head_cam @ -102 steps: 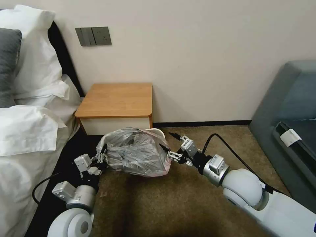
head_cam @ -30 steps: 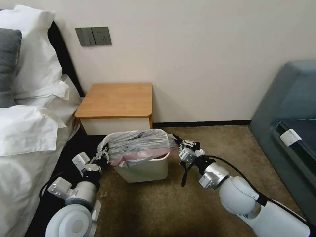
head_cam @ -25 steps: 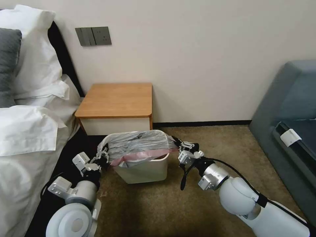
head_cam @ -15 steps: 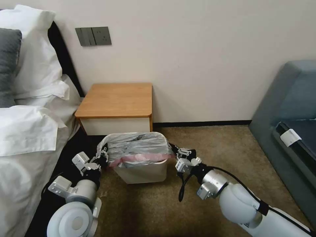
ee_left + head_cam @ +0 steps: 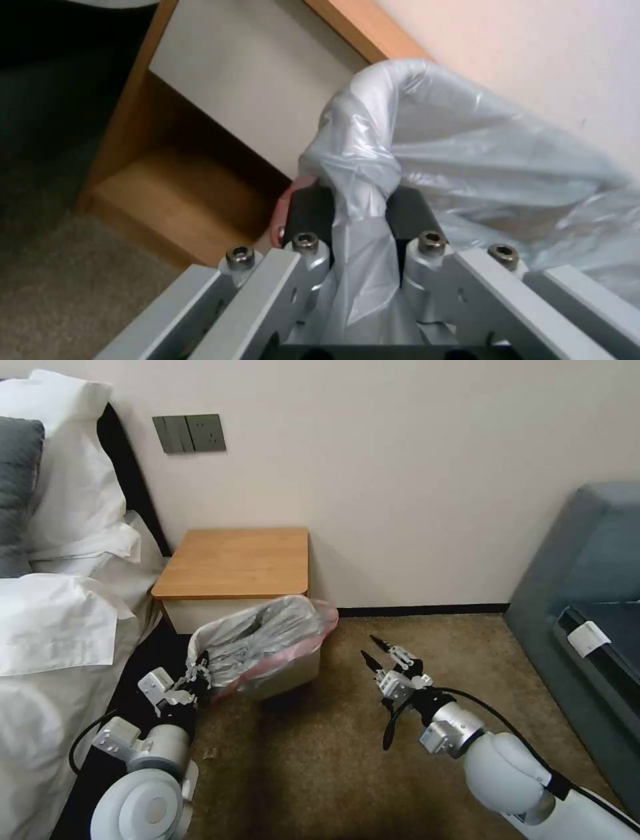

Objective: Pick up the garbage bag from the table and place it over the trash can.

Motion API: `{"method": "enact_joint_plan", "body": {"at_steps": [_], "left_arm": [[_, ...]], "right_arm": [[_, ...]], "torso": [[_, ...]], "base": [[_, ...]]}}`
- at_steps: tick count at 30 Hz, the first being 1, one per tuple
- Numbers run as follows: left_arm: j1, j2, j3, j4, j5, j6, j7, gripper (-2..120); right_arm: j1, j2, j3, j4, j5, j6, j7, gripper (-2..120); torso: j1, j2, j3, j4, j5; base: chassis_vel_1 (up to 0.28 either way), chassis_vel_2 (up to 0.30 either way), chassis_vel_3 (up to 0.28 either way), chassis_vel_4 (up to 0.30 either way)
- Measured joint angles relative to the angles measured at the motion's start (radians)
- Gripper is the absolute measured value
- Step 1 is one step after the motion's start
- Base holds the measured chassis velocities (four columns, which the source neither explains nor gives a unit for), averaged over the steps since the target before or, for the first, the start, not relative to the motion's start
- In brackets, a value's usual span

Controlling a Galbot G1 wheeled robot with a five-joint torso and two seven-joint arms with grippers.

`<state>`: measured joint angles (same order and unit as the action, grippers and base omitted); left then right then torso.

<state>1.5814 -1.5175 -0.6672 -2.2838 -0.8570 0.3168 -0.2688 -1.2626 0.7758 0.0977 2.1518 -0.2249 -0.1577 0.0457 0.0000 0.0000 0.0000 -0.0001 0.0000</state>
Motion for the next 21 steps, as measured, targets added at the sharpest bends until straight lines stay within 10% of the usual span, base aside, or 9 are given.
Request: {"method": "enact_joint_plan", "body": {"at_steps": [4,10,21], "left_arm": [[0.014,0.006,0.003,0.001,0.011,-0.002,0.015,10],[0.027,0.023,0.009,0.001,0.024,0.000,0.040,10],[0.047,0.025,0.034,-0.008,0.062,0.003,0.074,10]], "right_arm": [[-0.004,0.010,0.034,0.045,0.206,0.035,-0.012,70],[0.066,-0.015,0.136,-0.012,0.211,0.351,-0.356,91],[0.172,-0.077,0.073,-0.048,0.341,0.372,-0.571,98]], "torso": [[0.000,0.000,0.000,0.0001,-0.0001],[0.000,0.000,0.000,0.0002,0.0000],[0.000,0.000,0.000,0.0001,0.0001]], "base": [[0.000,0.000,0.000,0.000],[0.000,0.000,0.000,0.000],[0.000,0.000,0.000,0.000]]}}
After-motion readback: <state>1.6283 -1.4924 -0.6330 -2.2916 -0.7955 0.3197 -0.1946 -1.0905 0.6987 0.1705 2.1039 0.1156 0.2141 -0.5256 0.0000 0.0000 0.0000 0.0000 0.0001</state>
